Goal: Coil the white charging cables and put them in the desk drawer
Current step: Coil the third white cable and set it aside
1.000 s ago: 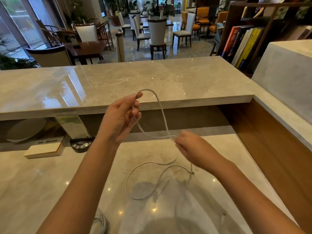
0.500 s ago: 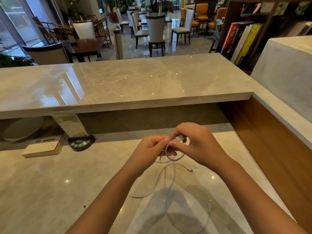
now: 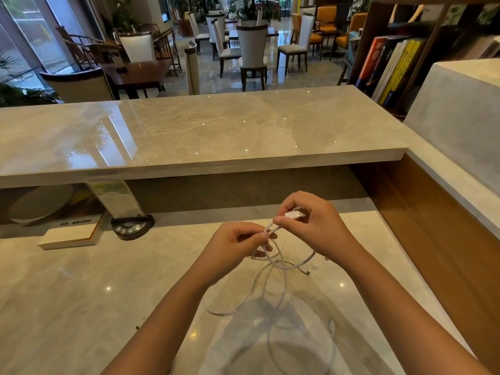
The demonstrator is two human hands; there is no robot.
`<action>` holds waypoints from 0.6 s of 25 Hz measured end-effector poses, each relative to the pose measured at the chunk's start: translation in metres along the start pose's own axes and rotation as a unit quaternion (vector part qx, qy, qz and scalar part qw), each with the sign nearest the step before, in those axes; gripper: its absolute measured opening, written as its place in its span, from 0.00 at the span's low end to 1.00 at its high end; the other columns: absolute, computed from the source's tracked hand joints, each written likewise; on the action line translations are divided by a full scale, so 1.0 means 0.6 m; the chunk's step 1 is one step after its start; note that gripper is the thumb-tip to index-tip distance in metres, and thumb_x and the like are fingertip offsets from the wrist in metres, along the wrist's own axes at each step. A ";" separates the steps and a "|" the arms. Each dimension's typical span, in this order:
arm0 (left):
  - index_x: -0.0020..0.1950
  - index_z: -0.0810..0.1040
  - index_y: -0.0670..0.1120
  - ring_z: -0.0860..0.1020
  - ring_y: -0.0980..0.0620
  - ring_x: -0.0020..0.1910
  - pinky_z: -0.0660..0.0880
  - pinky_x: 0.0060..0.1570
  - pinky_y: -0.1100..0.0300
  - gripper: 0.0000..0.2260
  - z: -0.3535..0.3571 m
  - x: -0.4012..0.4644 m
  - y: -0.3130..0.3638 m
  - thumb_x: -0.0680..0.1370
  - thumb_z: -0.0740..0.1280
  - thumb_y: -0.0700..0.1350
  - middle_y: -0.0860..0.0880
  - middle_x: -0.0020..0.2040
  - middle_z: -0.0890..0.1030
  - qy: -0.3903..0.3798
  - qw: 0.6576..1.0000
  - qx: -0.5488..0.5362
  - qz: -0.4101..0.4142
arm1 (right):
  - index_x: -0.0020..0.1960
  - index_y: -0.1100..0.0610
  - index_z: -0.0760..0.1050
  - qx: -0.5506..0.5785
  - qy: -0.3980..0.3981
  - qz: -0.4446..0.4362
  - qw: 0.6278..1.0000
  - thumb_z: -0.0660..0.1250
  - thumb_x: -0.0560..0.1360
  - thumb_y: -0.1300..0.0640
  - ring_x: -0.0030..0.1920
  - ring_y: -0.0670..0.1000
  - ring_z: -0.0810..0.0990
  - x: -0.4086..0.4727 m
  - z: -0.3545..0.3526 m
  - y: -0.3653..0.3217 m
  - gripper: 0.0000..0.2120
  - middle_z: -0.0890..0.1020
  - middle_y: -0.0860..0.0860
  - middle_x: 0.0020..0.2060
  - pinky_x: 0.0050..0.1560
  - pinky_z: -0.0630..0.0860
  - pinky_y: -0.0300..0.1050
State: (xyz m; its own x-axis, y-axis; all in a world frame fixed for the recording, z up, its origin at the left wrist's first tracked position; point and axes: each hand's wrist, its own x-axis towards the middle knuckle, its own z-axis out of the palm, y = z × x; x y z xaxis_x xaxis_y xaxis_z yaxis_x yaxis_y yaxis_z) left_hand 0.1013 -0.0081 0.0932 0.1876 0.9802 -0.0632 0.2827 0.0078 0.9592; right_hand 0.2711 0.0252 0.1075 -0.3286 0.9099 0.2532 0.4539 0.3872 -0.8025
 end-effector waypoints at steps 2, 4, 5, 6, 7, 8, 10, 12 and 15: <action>0.44 0.83 0.49 0.81 0.57 0.34 0.77 0.35 0.67 0.08 -0.001 0.001 -0.008 0.77 0.65 0.40 0.52 0.35 0.83 0.027 0.999 -0.017 0.001 | 0.54 0.40 0.70 0.040 -0.020 0.030 0.999 0.72 0.70 0.57 0.38 0.42 0.73 -0.002 -0.002 0.003 0.19 0.72 0.41 0.47 0.36 0.73 0.30; 0.44 0.83 0.48 0.79 0.57 0.31 0.76 0.34 0.67 0.07 -0.006 0.006 -0.011 0.77 0.66 0.41 0.51 0.33 0.82 0.045 0.999 -0.012 -0.012 | 0.62 0.38 0.62 0.010 -0.008 0.028 1.000 0.71 0.71 0.62 0.34 0.42 0.70 -0.006 0.001 0.008 0.30 0.68 0.45 0.51 0.34 0.72 0.28; 0.43 0.83 0.48 0.78 0.58 0.30 0.76 0.34 0.67 0.07 -0.008 0.010 -0.011 0.77 0.65 0.42 0.50 0.32 0.81 0.040 0.999 0.014 -0.021 | 0.63 0.39 0.63 -0.056 0.011 -0.007 0.998 0.70 0.71 0.65 0.36 0.41 0.70 -0.010 0.006 0.011 0.31 0.67 0.47 0.52 0.34 0.71 0.27; 0.43 0.83 0.48 0.77 0.59 0.29 0.76 0.34 0.67 0.08 -0.011 0.013 -0.011 0.77 0.65 0.43 0.50 0.32 0.81 0.027 0.998 0.048 -0.029 | 0.62 0.43 0.65 -0.150 0.031 -0.059 0.986 0.71 0.70 0.66 0.38 0.42 0.71 -0.014 0.012 0.014 0.29 0.66 0.48 0.54 0.33 0.70 0.26; 0.43 0.82 0.48 0.76 0.60 0.29 0.76 0.34 0.67 0.08 -0.012 0.015 -0.010 0.78 0.64 0.43 0.50 0.32 0.80 0.013 0.996 0.080 -0.033 | 0.61 0.47 0.68 -0.239 0.037 -0.107 0.964 0.73 0.67 0.66 0.37 0.43 0.72 -0.018 0.018 0.020 0.28 0.68 0.51 0.55 0.32 0.71 0.27; 0.42 0.82 0.49 0.76 0.60 0.29 0.75 0.35 0.66 0.09 -0.013 0.016 -0.008 0.78 0.63 0.44 0.49 0.32 0.80 -0.001 0.994 0.105 -0.036 | 0.59 0.50 0.71 -0.308 0.034 -0.145 0.940 0.76 0.64 0.65 0.34 0.46 0.73 -0.021 0.020 0.025 0.28 0.71 0.54 0.55 0.29 0.73 0.30; 0.43 0.81 0.51 0.76 0.60 0.30 0.75 0.35 0.68 0.10 -0.015 0.014 -0.002 0.79 0.61 0.45 0.51 0.33 0.79 -0.030 0.990 0.135 -0.040 | 0.57 0.54 0.76 -0.378 0.037 -0.205 0.902 0.78 0.61 0.64 0.29 0.49 0.74 -0.021 0.016 0.032 0.27 0.77 0.57 0.51 0.23 0.71 0.36; 0.45 0.80 0.52 0.76 0.59 0.33 0.73 0.35 0.71 0.09 -0.018 0.011 0.004 0.79 0.61 0.45 0.54 0.34 0.78 -0.053 0.986 0.157 -0.031 | 0.54 0.55 0.79 -0.392 0.040 -0.234 0.889 0.77 0.63 0.62 0.32 0.50 0.76 -0.016 0.006 0.038 0.20 0.80 0.56 0.49 0.27 0.69 0.37; 0.47 0.79 0.56 0.77 0.60 0.35 0.75 0.38 0.69 0.07 -0.025 0.009 0.011 0.78 0.63 0.46 0.58 0.35 0.79 -0.057 0.985 0.163 0.001 | 0.47 0.53 0.81 -0.296 -0.013 -0.154 0.943 0.69 0.73 0.57 0.42 0.48 0.76 -0.011 -0.001 0.029 0.04 0.81 0.50 0.45 0.38 0.72 0.41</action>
State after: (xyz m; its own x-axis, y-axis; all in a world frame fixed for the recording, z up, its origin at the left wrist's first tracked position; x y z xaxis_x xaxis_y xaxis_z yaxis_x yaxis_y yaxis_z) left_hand 0.0899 0.0003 0.1033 0.2880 0.9513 -0.1096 0.5661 -0.0769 0.8207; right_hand 0.2816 0.0261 0.0924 -0.5365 0.7400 0.4057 0.7139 0.6543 -0.2495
